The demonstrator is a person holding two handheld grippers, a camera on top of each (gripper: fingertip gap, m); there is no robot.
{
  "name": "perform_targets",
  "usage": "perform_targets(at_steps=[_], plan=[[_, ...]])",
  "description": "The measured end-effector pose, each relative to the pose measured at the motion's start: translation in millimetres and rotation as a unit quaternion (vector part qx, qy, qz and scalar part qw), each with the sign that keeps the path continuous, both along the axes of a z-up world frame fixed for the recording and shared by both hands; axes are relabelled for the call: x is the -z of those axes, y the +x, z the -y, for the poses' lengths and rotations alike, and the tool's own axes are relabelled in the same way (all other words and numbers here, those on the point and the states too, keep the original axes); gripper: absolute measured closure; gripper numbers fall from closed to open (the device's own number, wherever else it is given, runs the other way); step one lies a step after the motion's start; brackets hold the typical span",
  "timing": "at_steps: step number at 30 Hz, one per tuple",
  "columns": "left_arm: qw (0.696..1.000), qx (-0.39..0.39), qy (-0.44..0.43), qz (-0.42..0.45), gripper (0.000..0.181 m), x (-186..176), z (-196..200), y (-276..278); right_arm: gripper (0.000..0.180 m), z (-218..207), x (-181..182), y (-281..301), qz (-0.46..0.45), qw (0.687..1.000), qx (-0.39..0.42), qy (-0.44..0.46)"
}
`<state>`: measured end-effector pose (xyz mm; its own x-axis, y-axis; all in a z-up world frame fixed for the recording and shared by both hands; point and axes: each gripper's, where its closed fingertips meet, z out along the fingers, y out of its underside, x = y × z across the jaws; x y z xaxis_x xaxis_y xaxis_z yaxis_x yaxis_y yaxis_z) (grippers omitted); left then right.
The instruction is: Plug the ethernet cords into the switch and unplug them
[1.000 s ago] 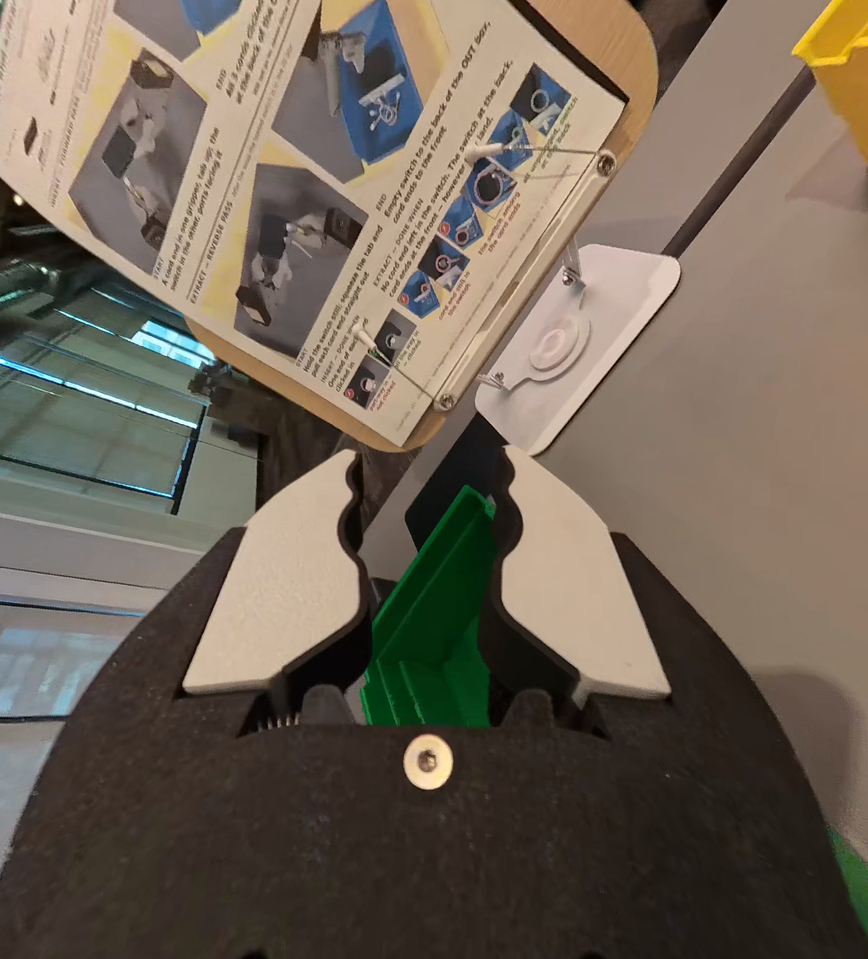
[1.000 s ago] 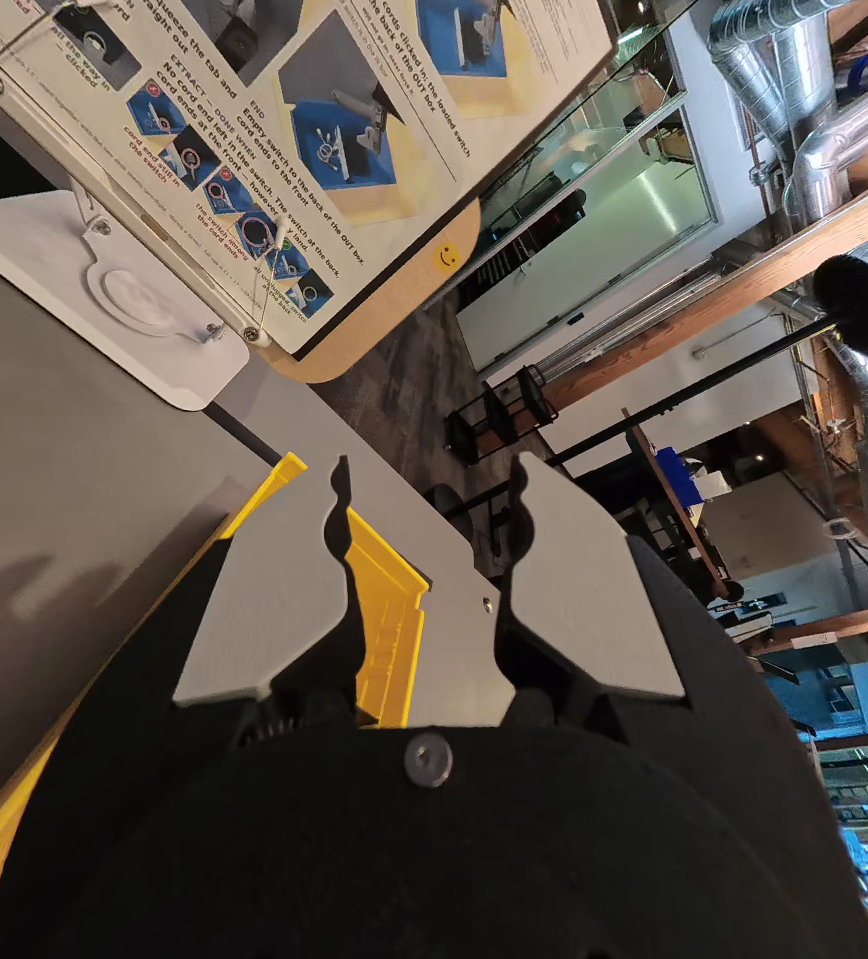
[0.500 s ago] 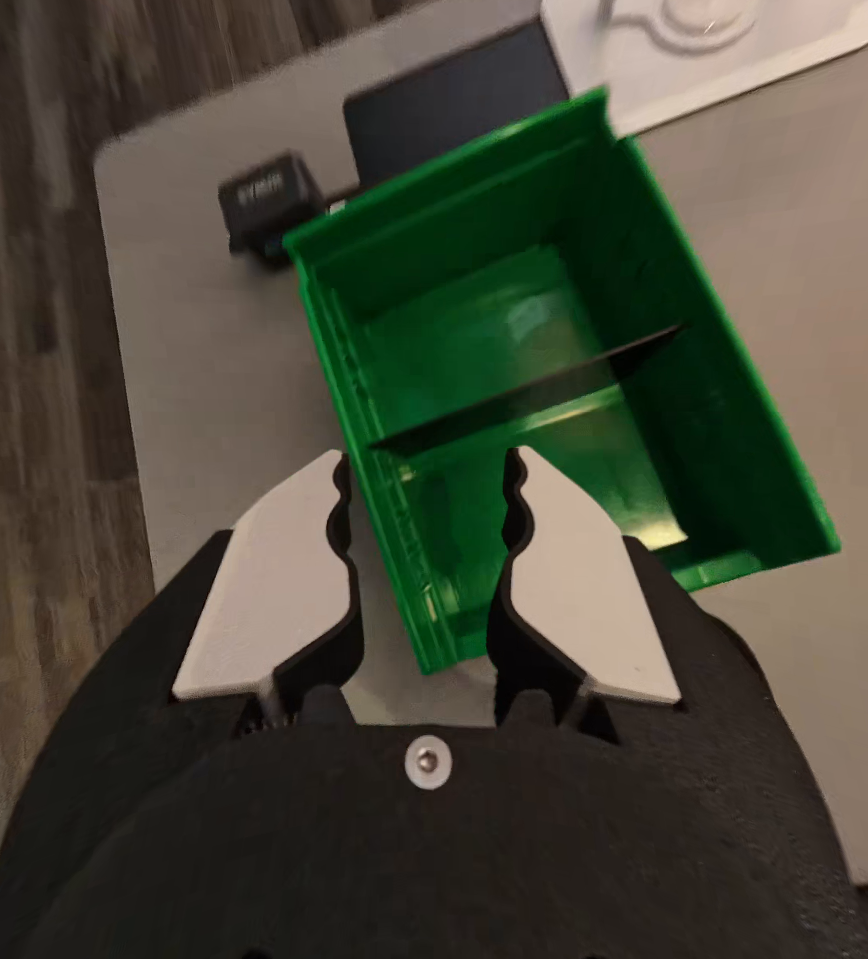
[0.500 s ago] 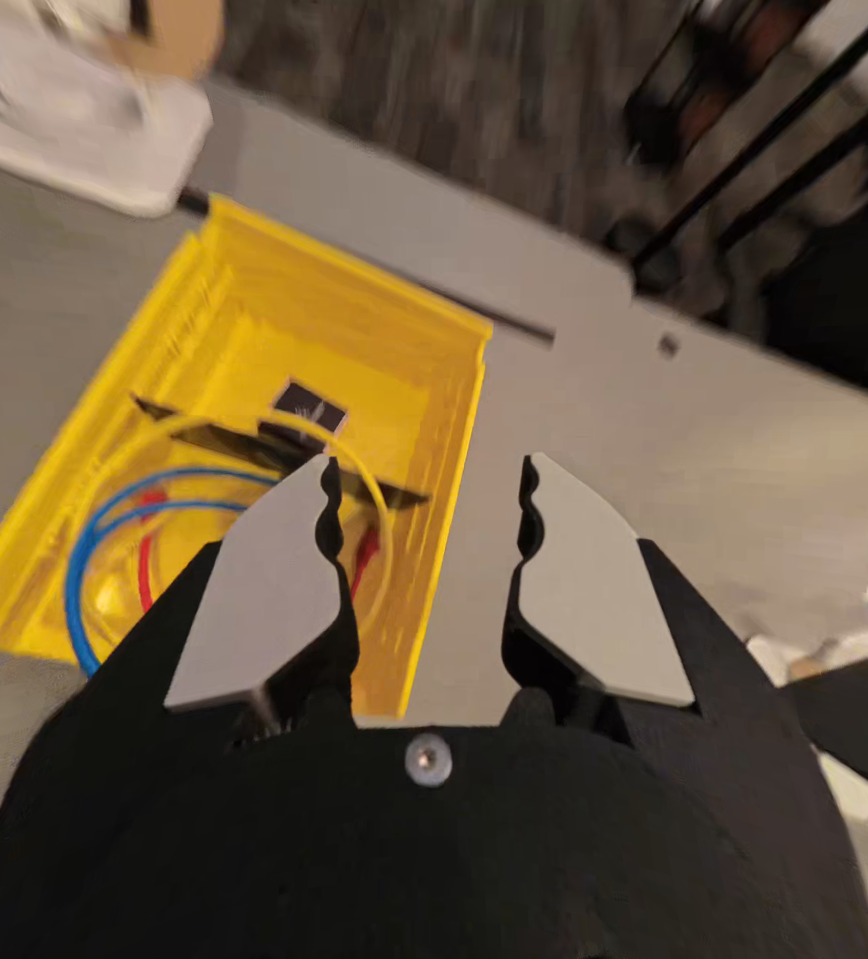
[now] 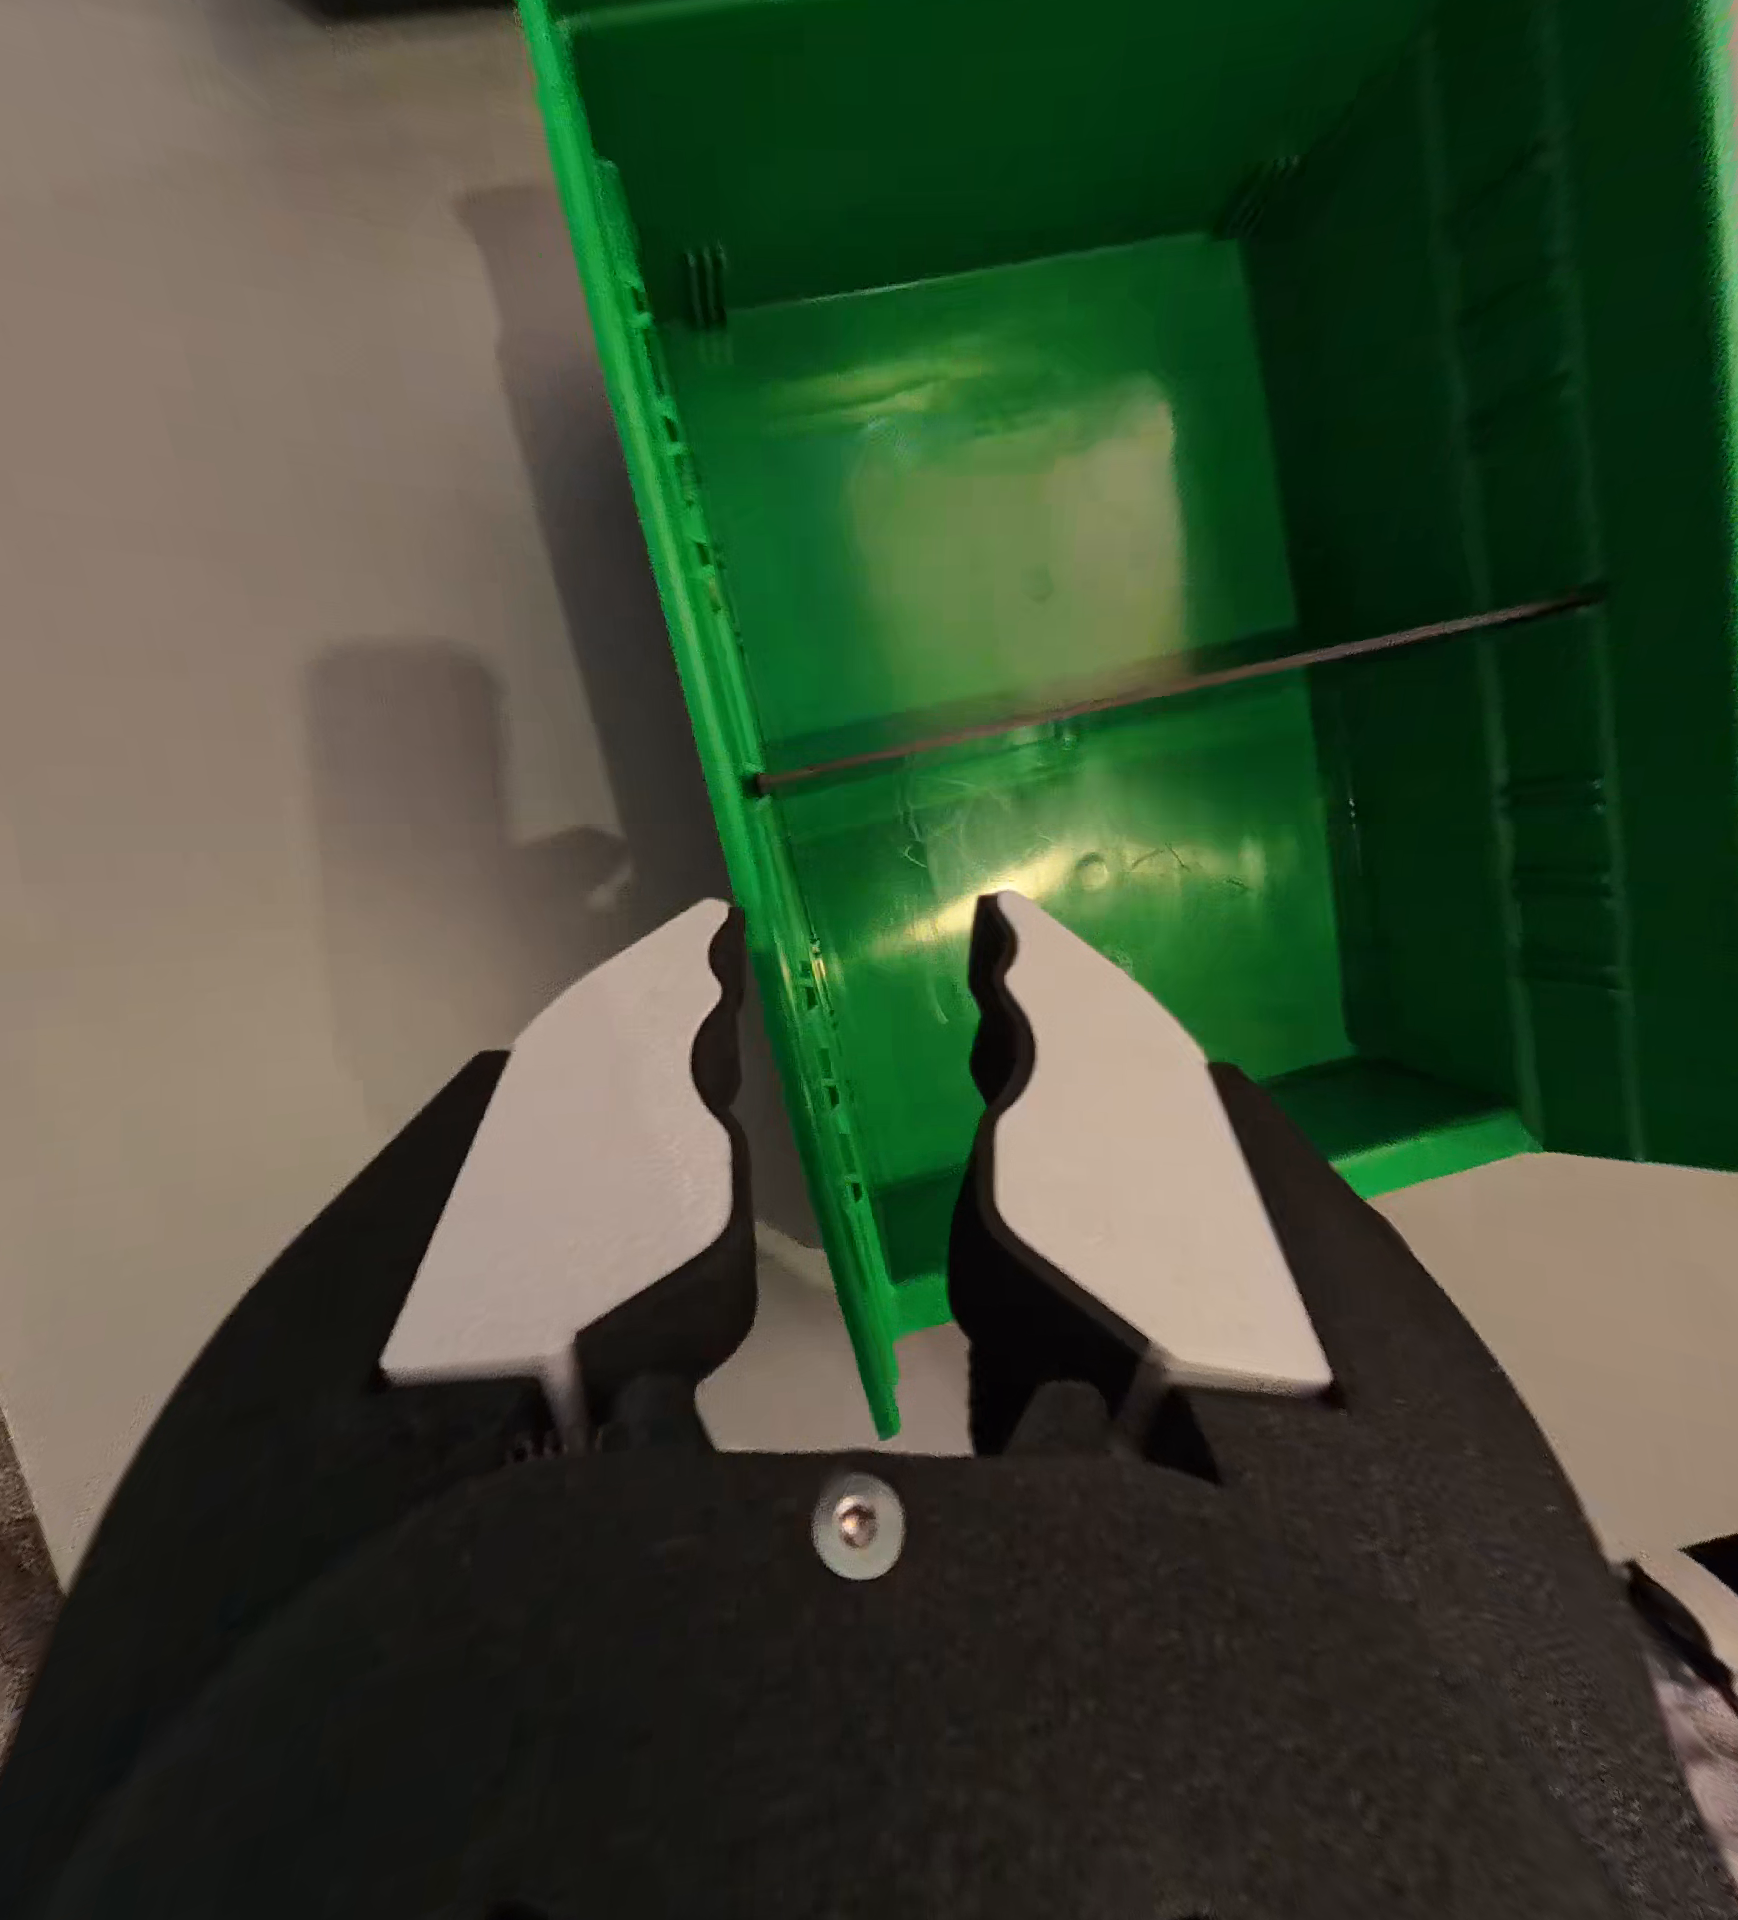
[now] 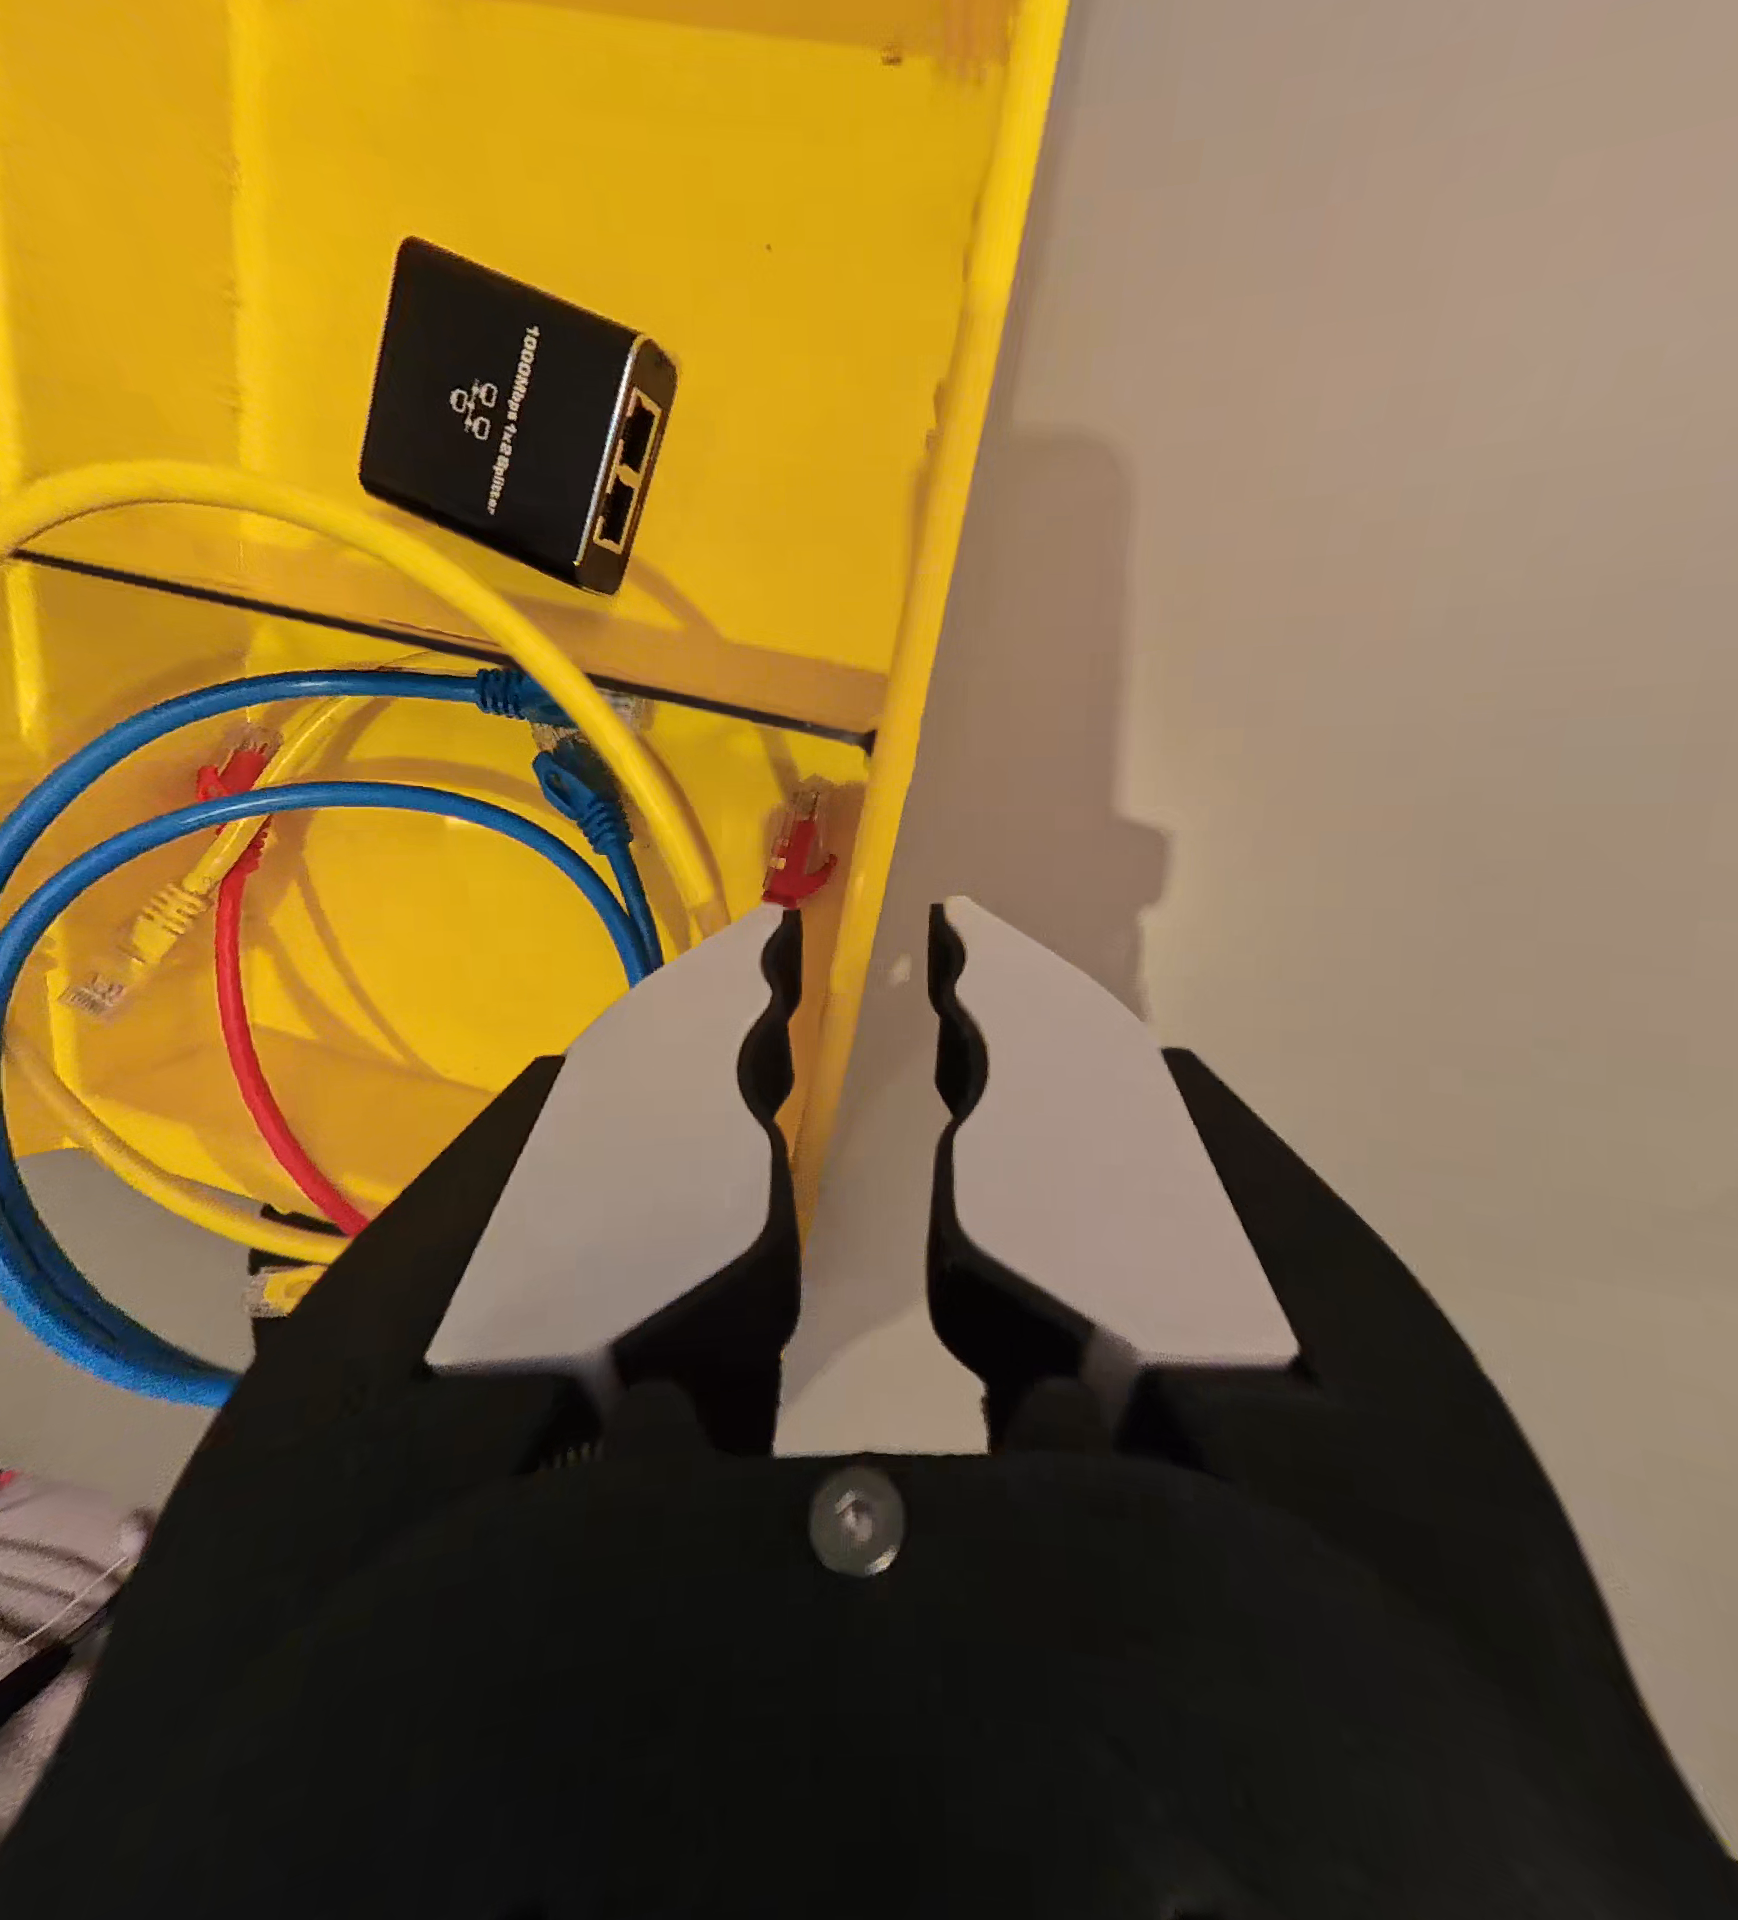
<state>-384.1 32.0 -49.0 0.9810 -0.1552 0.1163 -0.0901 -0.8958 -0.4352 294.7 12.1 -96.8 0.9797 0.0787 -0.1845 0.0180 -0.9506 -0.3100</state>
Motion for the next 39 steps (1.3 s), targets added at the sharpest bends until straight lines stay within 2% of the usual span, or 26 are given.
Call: perform_targets(at_steps=[6, 9, 14, 16, 17, 20, 23, 28, 35, 39], plan=[[1.0, -0.013, 0.003, 0.014, 0.141, -2, 2, -6, 0.163, -2, 22, -12, -0.09, 0.995, 0.008, -0.045], [1.0, -0.028, 0.008, 0.007, 0.141, -3, 1, -14, 0.164, -2, 22, -12, -0.082, 0.995, 0.007, -0.047], [0.998, -0.019, -0.056, 0.025, 0.14, 27, 5, -14, 0.167, 0, 23, -11, -0.059, 0.997, 0.007, -0.057], [0.996, -0.013, -0.077, 0.047, 0.149, 36, 6, -9, 0.166, 0, 24, -13, -0.062, 0.996, 0.01, -0.061], [0.995, -0.006, -0.083, 0.054, 0.161, 39, 5, -7, 0.166, 0, 24, -14, -0.061, 0.996, 0.01, -0.064], [0.995, 0.006, -0.097, 0.027, 0.173, 45, 5, -7, 0.169, 1, 24, -22, -0.043, 0.996, -0.008, -0.074], [0.994, 0.041, -0.101, -0.002, 0.169, 46, 5, 0, 0.168, 1, 24, -42, -0.053, 0.994, -0.015, -0.096], [0.986, 0.076, -0.146, 0.002, 0.163, 53, 14, 24, 0.168, -1, 25, -80, -0.047, 0.99, -0.046, -0.127], [0.974, 0.119, -0.192, -0.028, 0.153, 59, 21, 61, 0.171, -8, 27, -125, -0.021, 0.986, -0.087, -0.14], [0.969, 0.137, -0.198, -0.054, 0.154, 60, 17, 74, 0.172, -16, 27, -140, -0.023, 0.988, -0.084, -0.131]])
